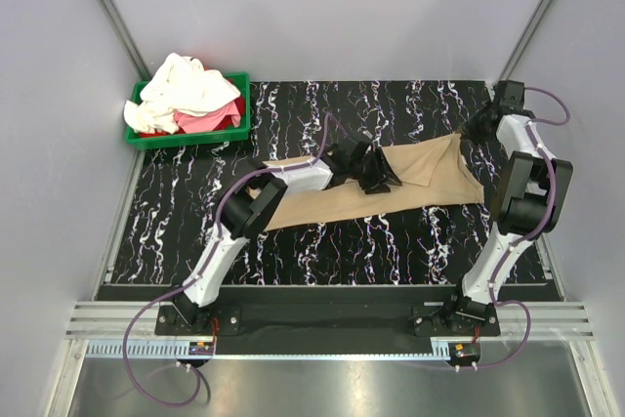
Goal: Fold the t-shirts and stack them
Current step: Fold the tshirt
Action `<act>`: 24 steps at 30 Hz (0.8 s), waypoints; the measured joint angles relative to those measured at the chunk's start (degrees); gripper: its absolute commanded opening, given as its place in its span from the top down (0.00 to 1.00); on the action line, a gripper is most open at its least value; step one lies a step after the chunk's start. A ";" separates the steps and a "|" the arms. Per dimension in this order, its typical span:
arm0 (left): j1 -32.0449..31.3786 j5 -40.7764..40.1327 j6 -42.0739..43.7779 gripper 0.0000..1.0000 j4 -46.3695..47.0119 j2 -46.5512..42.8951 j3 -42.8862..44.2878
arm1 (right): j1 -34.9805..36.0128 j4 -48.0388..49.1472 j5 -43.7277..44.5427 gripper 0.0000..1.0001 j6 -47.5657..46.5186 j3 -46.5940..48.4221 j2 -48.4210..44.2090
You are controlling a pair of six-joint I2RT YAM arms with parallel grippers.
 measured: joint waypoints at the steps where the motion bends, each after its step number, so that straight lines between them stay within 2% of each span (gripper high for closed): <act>1: 0.00 0.02 0.52 0.49 -0.66 -0.57 0.02 | 0.00 -0.39 -0.20 0.67 0.04 -0.09 -1.14; 7: 0.04 0.87 3.65 0.49 -2.75 -5.05 0.48 | 0.09 -0.11 -4.22 0.66 0.00 -5.25 -6.88; 13: 0.61 1.11 8.46 0.49 -6.03 -11.50 -2.16 | 0.50 -0.74 -6.99 0.64 2.56 -18.08 -10.16; 19: 3.37 -1.16 17.16 0.49 -15.76 -24.46 -9.33 | 1.42 -1.70 -6.99 0.61 6.80 -24.44 -11.96; 24: 6.73 -3.41 21.97 0.48 -19.21 -38.07 -19.26 | 2.91 0.83 -6.86 0.61 10.45 -26.97 -12.94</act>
